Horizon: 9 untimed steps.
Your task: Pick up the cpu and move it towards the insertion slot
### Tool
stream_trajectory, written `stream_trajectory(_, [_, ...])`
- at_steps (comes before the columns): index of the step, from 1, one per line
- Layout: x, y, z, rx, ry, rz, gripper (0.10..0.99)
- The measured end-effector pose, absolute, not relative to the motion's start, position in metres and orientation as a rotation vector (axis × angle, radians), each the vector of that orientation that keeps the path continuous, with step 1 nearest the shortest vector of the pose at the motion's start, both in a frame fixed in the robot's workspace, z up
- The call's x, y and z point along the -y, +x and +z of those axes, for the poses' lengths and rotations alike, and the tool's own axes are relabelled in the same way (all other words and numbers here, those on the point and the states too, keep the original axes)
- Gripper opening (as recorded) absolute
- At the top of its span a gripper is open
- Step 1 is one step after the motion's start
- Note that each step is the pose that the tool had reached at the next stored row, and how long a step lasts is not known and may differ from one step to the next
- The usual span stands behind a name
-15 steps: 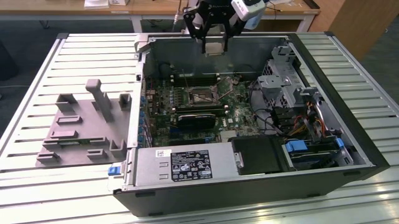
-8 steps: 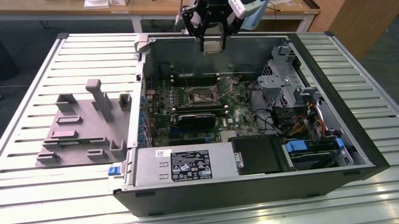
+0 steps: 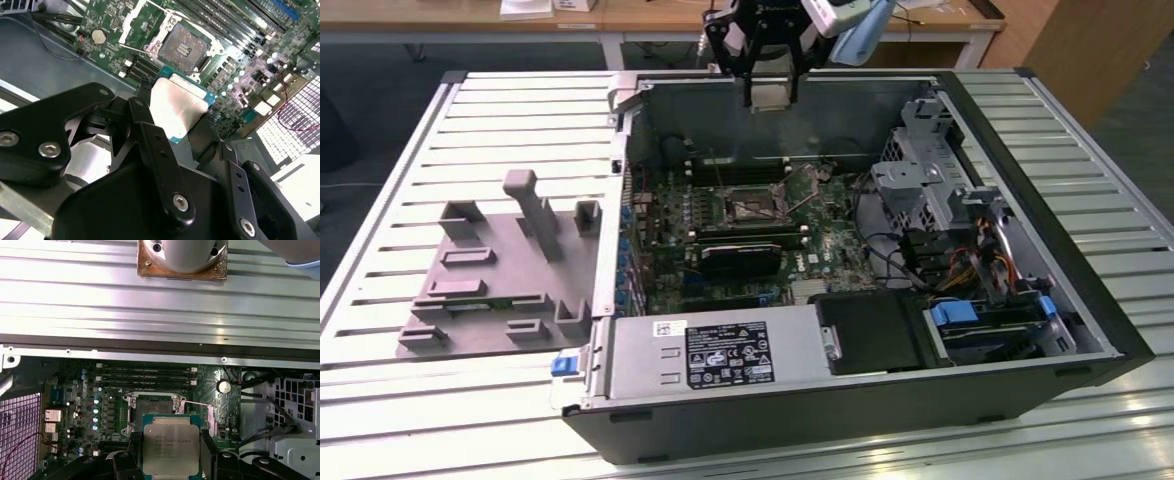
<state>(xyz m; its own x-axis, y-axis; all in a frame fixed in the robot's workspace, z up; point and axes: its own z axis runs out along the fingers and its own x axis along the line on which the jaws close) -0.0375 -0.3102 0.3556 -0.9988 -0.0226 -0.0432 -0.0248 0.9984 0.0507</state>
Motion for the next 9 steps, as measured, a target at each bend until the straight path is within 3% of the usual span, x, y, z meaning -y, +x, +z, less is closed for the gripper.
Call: stream_trajectory(9, [0.3072,-0.0388,0.3537,-3.098,-0.037,0.079,0.541])
